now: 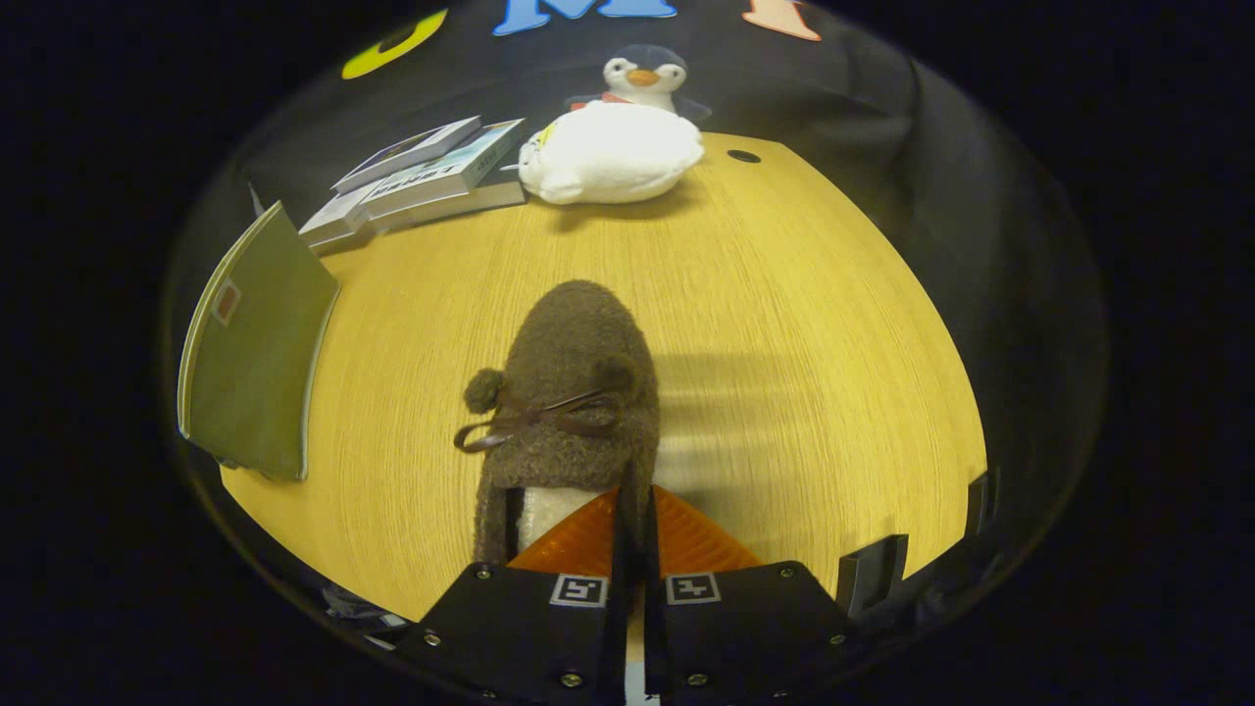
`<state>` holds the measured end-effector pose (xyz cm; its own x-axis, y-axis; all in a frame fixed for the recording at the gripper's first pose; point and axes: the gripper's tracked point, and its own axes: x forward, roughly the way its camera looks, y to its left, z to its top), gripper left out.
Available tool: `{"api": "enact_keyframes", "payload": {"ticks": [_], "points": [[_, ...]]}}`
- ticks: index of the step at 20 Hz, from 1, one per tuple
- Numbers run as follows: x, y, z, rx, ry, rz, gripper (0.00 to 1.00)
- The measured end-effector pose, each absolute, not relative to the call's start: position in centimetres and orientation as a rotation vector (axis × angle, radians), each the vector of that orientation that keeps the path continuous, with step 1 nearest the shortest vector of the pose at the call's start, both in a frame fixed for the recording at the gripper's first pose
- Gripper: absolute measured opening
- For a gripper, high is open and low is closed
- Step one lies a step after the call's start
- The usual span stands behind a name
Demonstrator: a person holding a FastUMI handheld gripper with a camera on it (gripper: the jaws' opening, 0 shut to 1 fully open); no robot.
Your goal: Open the storage box then place both shoes into the box .Put the left shoe in first, then the right shoe, with the right side of both shoes facing outward in a uniform manner.
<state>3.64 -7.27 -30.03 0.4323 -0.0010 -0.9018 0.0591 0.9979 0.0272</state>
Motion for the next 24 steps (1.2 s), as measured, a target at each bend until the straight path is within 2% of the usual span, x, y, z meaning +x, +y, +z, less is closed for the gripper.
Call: {"api": "enact_keyframes", "payload": {"ticks": [2,3,8,24], "points": [[4.1,-7.2,-30.0,0.124,1.120,-0.081,0.07],[4.0,-7.1,-29.2,0.172,1.118,-0.098,0.01],[5.0,-5.1,-26.1,0.325,1.099,-0.087,0.00],[9.8,9.5,-13.7,0.376,0.952,0.133,0.00]]}}
